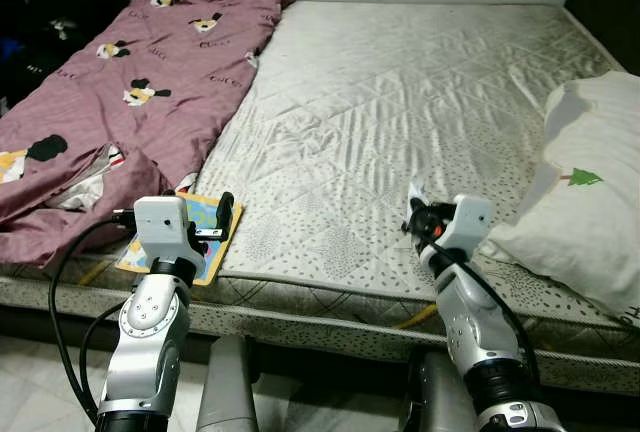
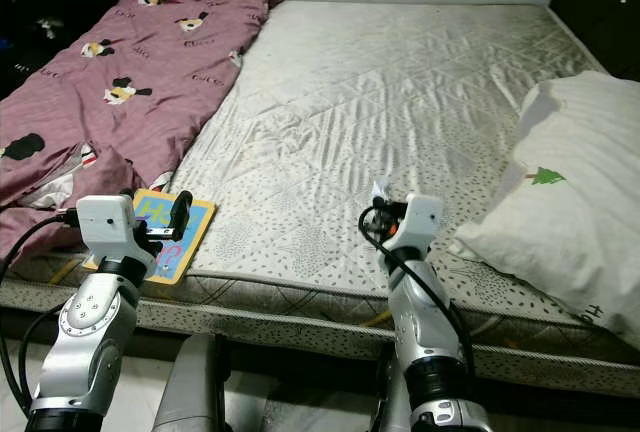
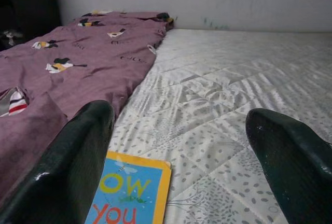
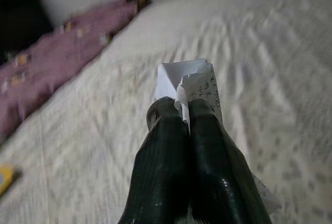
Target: Clean up the room
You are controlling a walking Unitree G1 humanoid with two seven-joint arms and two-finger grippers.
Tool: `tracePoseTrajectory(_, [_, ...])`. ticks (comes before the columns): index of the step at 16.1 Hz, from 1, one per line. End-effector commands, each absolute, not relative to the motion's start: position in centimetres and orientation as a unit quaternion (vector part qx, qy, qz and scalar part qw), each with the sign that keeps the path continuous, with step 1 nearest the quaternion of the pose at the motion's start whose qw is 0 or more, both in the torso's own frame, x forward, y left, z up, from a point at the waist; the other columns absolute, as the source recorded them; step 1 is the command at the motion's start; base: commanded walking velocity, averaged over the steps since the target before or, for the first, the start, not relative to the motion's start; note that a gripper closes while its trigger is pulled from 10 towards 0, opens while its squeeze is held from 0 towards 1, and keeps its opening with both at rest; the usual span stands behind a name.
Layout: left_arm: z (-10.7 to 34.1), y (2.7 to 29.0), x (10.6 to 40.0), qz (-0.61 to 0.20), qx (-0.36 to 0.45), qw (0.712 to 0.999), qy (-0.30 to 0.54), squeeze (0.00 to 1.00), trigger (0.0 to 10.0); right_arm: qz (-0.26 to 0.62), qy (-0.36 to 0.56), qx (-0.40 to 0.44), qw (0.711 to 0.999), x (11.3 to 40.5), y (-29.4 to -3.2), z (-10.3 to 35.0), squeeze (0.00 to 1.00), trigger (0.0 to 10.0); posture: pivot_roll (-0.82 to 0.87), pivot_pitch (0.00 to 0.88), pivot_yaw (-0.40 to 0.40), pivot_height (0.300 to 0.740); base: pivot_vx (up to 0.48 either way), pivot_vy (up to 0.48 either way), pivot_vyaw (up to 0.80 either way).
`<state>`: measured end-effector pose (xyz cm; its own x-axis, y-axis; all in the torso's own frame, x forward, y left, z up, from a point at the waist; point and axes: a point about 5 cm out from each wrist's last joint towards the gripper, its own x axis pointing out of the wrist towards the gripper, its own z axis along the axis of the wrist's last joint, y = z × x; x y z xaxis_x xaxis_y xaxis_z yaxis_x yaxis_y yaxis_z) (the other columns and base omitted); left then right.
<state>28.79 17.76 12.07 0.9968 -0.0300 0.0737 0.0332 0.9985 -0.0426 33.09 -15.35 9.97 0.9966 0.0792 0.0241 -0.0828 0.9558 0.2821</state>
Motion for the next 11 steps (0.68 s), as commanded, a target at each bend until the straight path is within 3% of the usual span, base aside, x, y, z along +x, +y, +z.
tracePoseTrajectory(1, [11.6, 17.8, 28.5, -0.017, -0.02, 0.999, -0.03, 0.0, 10.0, 0.034, -0.041, 0.155, 0.986, 33.0, -15.6, 11.5, 0.0, 10.0, 0.04, 0.0, 0.045, 0.54, 0.0, 0.0, 0.0])
tracePoseTrajectory(3, [11.4, 17.5, 28.3, -0.023, -0.02, 0.999, -0.028, 0.0, 10.0, 0.029, -0.059, 0.157, 0.985, 32.6, -15.9, 12.4, 0.0, 10.0, 0.04, 0.0, 0.053, 0.54, 0.0, 0.0, 0.0])
tracePoseTrajectory(11, [10.8, 17.7, 27.3, -0.026, -0.023, 0.999, -0.015, 0.0, 10.0, 0.027, -0.066, 0.147, 0.987, 31.5, -16.3, 14.1, 0.0, 10.0, 0.04, 0.0, 0.045, 0.631, 0.0, 0.0, 0.0])
